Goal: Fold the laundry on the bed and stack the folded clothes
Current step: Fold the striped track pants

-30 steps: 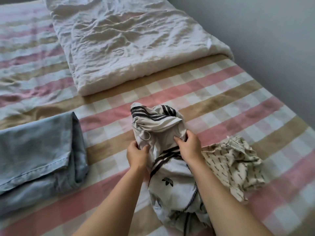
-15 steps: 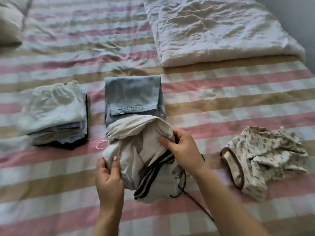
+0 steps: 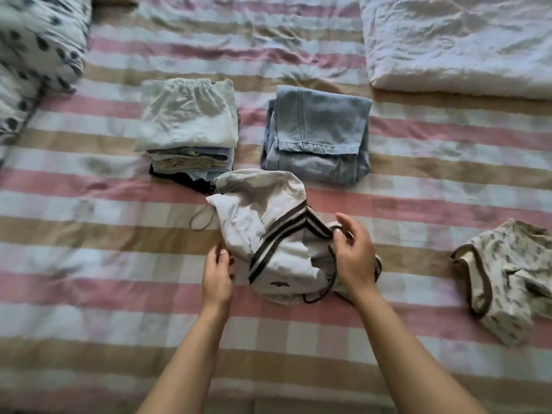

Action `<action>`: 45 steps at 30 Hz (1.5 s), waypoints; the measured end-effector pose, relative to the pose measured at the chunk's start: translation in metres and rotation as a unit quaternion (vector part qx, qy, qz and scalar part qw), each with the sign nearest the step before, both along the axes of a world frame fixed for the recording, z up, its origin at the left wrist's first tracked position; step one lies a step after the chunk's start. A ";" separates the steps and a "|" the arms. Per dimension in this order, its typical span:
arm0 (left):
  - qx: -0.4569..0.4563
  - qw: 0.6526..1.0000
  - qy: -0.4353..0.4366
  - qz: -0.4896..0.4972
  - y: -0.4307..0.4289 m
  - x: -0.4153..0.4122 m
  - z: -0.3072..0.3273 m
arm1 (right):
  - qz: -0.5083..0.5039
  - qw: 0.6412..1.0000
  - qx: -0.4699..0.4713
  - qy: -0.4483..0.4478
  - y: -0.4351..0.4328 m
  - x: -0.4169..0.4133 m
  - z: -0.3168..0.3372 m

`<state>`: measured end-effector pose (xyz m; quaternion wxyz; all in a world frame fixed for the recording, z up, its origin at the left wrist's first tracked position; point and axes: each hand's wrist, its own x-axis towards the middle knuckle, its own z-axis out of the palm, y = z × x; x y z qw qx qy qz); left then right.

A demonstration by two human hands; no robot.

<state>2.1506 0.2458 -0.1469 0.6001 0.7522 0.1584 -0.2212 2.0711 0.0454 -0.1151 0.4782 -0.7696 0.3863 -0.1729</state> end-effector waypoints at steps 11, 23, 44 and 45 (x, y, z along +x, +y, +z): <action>-0.020 0.993 -0.062 -0.098 -0.007 -0.051 0.008 | 0.111 0.985 -0.063 0.112 0.046 -0.049 -0.003; 0.192 0.964 -0.185 0.017 0.112 0.075 0.039 | 0.198 0.970 0.097 0.100 0.105 0.000 -0.002; 0.182 0.977 -0.061 -0.090 0.210 0.058 0.023 | 0.321 0.892 -0.306 0.088 0.003 0.100 -0.001; 0.178 0.977 -0.078 -0.092 0.209 0.062 0.030 | 0.296 0.911 -0.277 0.075 -0.005 0.096 0.008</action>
